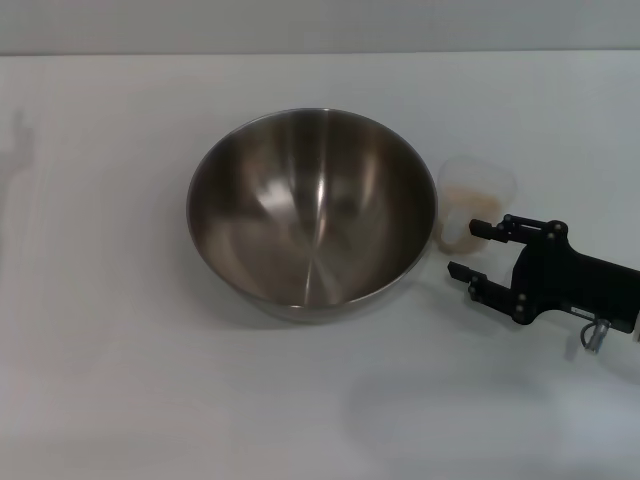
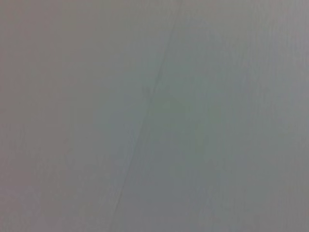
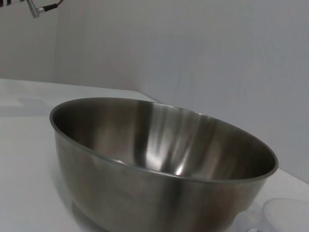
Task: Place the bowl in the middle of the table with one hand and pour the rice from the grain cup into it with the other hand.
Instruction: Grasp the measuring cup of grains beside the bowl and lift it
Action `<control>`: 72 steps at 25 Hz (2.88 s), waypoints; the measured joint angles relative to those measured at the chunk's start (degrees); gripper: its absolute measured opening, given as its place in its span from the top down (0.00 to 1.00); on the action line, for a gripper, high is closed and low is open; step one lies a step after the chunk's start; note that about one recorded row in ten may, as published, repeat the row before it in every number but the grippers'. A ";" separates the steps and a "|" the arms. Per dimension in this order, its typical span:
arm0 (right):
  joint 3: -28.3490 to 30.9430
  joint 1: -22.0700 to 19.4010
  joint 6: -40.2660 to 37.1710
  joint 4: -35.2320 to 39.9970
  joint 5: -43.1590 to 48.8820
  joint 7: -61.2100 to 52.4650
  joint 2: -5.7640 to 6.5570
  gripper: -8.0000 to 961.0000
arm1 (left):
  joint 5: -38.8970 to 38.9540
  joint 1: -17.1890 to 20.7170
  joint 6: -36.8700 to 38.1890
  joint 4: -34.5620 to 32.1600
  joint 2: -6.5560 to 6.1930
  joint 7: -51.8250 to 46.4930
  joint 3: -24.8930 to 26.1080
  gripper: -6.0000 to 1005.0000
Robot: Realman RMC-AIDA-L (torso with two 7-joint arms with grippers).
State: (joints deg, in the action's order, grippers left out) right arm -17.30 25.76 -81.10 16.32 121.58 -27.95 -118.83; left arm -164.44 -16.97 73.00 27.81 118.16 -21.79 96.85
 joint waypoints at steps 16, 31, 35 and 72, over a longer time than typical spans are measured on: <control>0.02 0.19 0.09 -1.39 -0.11 0.00 -0.17 0.44 | -0.17 -0.23 -0.02 0.02 -0.24 0.32 0.71 0.42; 0.28 1.12 1.36 -2.24 -0.21 0.00 -0.18 0.44 | -0.36 0.37 1.39 -0.23 -0.21 0.02 1.55 0.42; 0.34 1.34 1.49 -2.34 -0.21 0.00 -0.18 0.44 | -0.36 0.37 1.61 -0.23 -0.22 0.00 1.59 0.42; 0.87 2.65 6.02 -6.75 -6.96 4.76 -0.27 0.90 | -0.27 1.85 3.10 0.32 -0.47 -0.55 1.76 0.43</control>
State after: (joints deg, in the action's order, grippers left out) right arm -16.44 28.41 -75.08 9.58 114.62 -23.18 -119.10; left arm -164.72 -15.12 76.10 28.13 117.68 -22.34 98.61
